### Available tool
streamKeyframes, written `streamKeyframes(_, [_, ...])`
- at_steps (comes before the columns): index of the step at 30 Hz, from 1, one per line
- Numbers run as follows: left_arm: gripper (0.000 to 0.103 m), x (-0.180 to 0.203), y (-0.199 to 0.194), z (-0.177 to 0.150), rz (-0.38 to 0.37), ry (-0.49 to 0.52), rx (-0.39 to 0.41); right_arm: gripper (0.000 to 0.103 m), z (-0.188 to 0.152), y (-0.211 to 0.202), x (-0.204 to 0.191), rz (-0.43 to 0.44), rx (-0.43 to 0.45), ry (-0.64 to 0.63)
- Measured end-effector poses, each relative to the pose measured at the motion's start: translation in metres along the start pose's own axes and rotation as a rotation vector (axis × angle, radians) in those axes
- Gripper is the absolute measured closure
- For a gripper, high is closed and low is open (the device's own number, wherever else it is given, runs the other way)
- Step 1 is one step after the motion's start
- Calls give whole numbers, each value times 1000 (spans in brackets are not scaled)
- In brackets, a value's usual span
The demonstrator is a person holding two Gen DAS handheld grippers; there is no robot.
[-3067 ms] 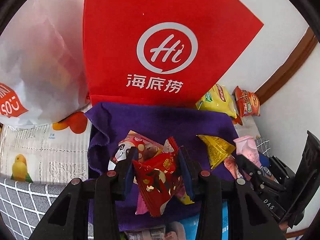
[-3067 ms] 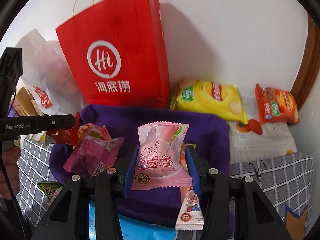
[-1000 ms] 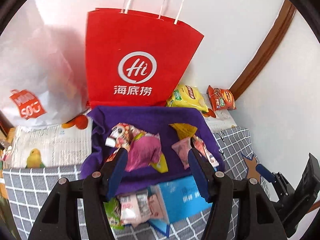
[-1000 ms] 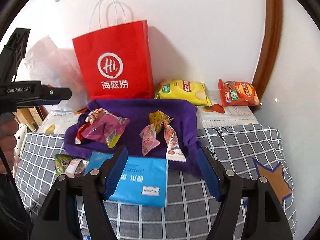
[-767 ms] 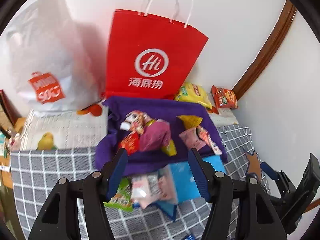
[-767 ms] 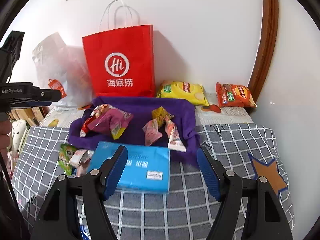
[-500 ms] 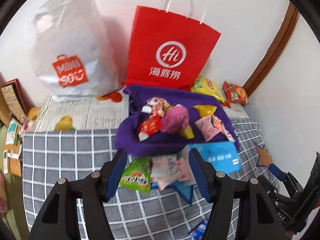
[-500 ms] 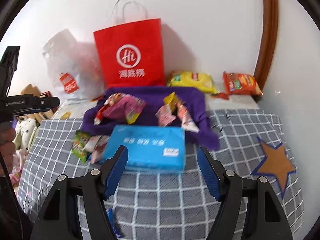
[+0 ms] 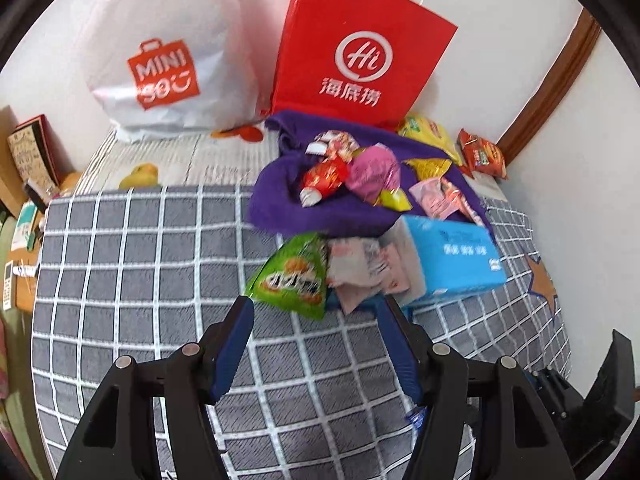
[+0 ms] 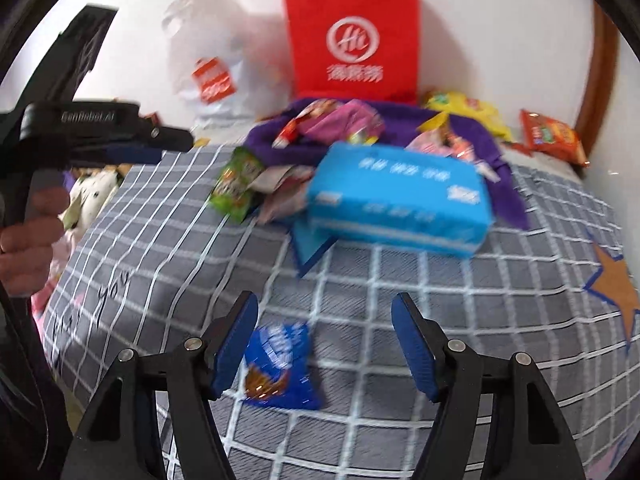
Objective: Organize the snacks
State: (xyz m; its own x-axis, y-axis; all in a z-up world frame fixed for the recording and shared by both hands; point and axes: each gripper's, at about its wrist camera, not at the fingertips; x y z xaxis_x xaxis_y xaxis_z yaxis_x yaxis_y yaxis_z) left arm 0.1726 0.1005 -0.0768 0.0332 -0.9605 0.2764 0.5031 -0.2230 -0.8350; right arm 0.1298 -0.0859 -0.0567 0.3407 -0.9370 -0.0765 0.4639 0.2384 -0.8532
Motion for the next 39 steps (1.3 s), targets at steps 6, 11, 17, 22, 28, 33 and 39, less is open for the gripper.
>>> streamKeyframes(6, [41,-21,7,-10,13,-48,-22,34,-19,29,-17,68,-79,-16])
streamKeyframes(11, [41,-30,11,-12,30,-74,-22,45,-31,41,-26,27,-78,-62])
streamKeyframes(17, [41,-21,24,-9,59,-53,-31,59,-33,36,-24,17,-51,-110])
streamKeyframes(22, [41,-11,35,3,77,-38,-5,59,-22,22,3,16,5,-65])
streamKeyframes(28, [41,-4,57,21,119,-35,-6,59,-15,16,62,-99,38,10])
streamKeyframes(33, [41,1,80,31,132,-23,-33,59,-21,31,97,-143,8,53])
streamKeyframes(39, [41,3,107,36,142,-19,-66,59,-24,48,110,-124,-16,94])
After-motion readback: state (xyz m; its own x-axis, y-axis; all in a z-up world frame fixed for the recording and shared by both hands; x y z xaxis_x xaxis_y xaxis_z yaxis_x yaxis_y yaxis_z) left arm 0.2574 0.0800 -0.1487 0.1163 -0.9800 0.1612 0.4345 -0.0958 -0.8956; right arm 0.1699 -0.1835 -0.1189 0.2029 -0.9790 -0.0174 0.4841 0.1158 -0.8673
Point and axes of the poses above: each gripper's, at about its wrist camera, not at the fingertips, and y roughly the way its jaws point, x to its right, z to its top, and after that the axes turned 5 degrees about -y, right-handed
